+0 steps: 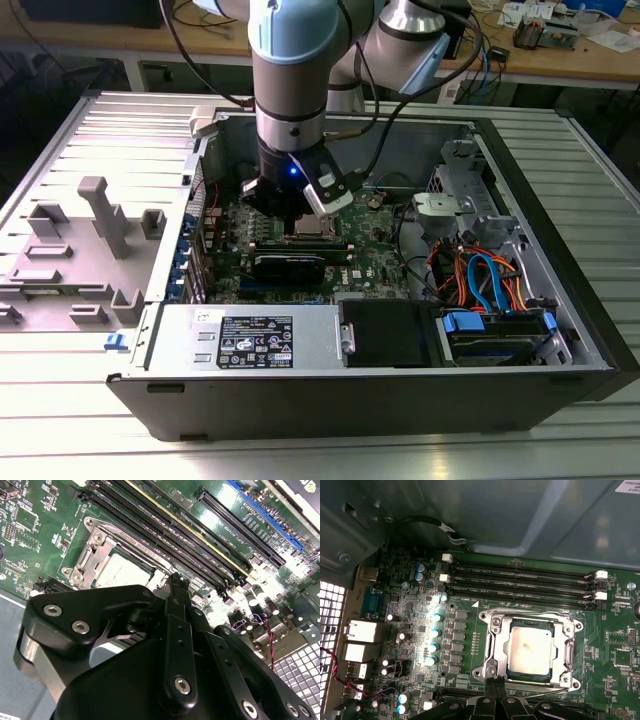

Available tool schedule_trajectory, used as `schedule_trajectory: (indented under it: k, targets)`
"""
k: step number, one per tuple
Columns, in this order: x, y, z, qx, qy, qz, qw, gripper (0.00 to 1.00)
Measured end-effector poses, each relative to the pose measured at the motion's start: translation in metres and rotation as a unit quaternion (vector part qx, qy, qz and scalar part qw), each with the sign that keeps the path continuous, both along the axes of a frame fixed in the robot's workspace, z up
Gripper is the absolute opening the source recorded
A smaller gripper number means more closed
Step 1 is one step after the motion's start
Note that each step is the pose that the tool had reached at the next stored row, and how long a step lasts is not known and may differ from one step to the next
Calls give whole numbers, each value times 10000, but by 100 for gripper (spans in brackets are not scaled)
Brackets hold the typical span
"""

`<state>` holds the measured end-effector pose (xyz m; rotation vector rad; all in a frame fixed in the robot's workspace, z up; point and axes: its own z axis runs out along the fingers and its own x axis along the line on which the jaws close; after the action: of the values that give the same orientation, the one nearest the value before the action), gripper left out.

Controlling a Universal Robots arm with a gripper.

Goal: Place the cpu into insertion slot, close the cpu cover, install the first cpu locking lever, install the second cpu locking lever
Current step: 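Install the second cpu locking lever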

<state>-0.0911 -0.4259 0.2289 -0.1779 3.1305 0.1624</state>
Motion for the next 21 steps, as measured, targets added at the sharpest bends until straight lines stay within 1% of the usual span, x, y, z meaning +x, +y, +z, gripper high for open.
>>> schedule_trajectory:
  k: [14, 16, 21]
  targets:
    - [0, 0, -24, 51, 0, 1, 10000, 11]
    - [0, 0, -49, 106, 0, 2, 9999, 11]
    - [0, 0, -63, 137, 0, 3, 9999, 11]
